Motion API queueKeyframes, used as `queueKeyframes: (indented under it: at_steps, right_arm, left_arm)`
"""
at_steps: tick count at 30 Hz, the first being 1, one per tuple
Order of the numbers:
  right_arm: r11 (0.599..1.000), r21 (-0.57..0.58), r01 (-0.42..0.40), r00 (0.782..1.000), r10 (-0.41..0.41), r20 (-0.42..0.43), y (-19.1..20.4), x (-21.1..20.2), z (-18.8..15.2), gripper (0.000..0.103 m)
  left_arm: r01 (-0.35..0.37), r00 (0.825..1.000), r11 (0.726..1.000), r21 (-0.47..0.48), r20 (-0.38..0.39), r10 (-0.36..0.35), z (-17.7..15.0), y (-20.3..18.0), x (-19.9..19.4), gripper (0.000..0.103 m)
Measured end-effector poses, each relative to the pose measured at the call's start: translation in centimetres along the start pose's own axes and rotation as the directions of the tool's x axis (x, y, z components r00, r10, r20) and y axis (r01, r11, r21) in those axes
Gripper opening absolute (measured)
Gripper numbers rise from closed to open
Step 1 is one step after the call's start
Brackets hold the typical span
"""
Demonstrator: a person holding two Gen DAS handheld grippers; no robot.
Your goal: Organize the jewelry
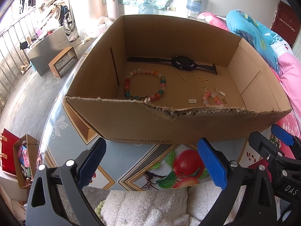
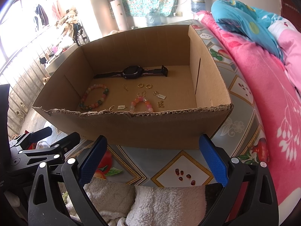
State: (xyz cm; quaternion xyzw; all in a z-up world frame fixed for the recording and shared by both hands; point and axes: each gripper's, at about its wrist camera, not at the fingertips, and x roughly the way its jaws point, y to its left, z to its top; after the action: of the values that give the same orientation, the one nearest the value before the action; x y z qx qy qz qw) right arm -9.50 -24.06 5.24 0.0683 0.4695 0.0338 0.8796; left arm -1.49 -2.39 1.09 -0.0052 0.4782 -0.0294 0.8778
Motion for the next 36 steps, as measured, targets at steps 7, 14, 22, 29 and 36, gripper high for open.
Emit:
queueKeyframes:
  at_steps: [7, 14, 22, 29, 36]
  right_arm:
    - [1.0, -0.003, -0.005, 1.0, 0.005, -0.002, -0.02, -0.07, -0.19, 0.094]
    - [1.0, -0.004, -0.006, 1.0, 0.006, -0.002, -0.08, -0.09, -0.18, 0.094]
    - [1.0, -0.003, -0.006, 1.0, 0.006, -0.003, -0.06, -0.13, -0.24, 0.094]
    - [1.0, -0.007, -0.008, 1.0, 0.008, -0.003, -0.2, -0.24, -0.19, 0.094]
    - [1.0, -0.011, -0.013, 1.0, 0.013, -0.006, -0.27, -0.29, -0.22, 0.094]
  left_arm:
    - [0.0, 1.0, 1.0, 0.001, -0.001, 0.0, 0.0, 0.0, 0.0, 0.096]
    - [0.0, 1.0, 1.0, 0.002, 0.0, 0.0, -0.02, -0.04, 0.02, 0.096]
    - [0.002, 1.0, 1.0, 0.003, -0.003, -0.001, -0.08, -0.05, 0.03, 0.096]
    - [0.001, 1.0, 1.0, 0.003, -0.003, -0.001, -0.03, -0.08, 0.03, 0.096]
    - [0.001, 1.0, 1.0, 0.005, -0.003, -0.001, -0.02, -0.07, 0.01, 0.096]
